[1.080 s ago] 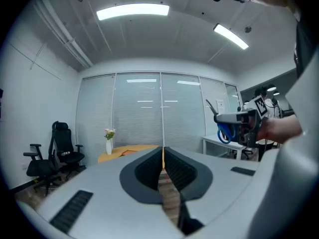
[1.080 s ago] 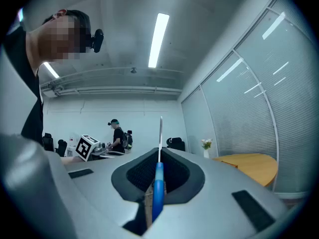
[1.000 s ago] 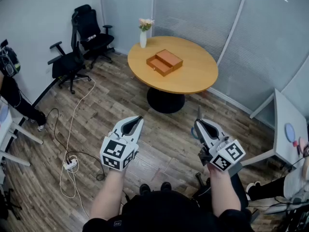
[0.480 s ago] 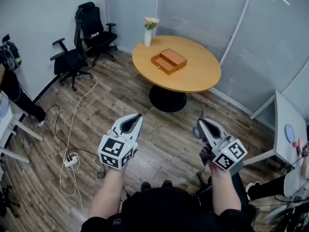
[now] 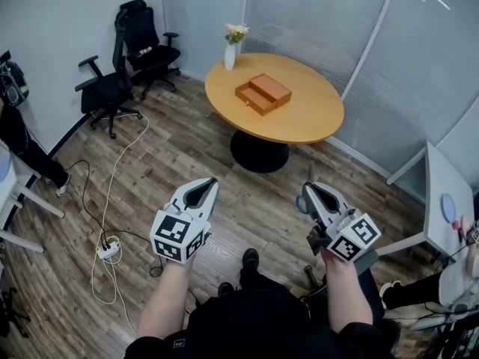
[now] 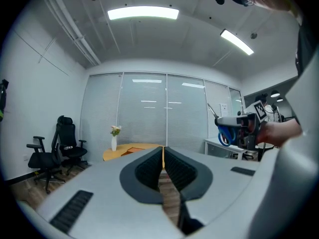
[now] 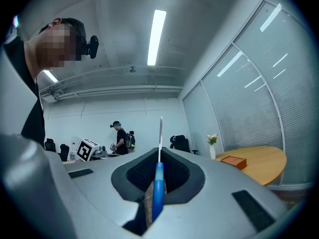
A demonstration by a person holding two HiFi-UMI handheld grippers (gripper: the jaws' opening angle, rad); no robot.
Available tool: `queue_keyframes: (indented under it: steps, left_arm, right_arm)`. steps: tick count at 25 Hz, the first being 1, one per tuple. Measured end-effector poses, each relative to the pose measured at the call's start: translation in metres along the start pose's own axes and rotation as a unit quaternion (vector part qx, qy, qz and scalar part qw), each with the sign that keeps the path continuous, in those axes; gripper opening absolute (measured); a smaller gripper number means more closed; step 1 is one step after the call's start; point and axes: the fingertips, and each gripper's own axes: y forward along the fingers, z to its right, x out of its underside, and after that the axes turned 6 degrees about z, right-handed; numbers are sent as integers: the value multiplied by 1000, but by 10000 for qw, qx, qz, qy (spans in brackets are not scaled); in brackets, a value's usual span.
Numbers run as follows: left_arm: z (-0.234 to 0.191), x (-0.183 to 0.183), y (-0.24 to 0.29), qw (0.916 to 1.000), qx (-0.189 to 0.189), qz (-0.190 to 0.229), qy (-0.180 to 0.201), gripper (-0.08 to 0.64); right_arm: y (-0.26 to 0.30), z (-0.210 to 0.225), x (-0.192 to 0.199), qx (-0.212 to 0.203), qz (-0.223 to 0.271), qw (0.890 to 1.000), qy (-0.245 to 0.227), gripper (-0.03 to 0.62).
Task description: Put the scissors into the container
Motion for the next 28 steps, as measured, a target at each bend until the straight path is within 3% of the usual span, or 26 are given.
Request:
queue_keyframes:
  steps: [6,15,28]
  left_arm:
    - [-28,13,44,9999,-15,-162,-16,21]
    - [-58,19,154,9992,133,-362,51,21]
    - [-68,-2,267,9992,263,-270,137,21]
  right_arm:
    - [28,48,20,112,-51,9996,246,41]
    - [68,157,25,242,3,9987,445,41]
    - [88,259,9,220,191,9974,653,41]
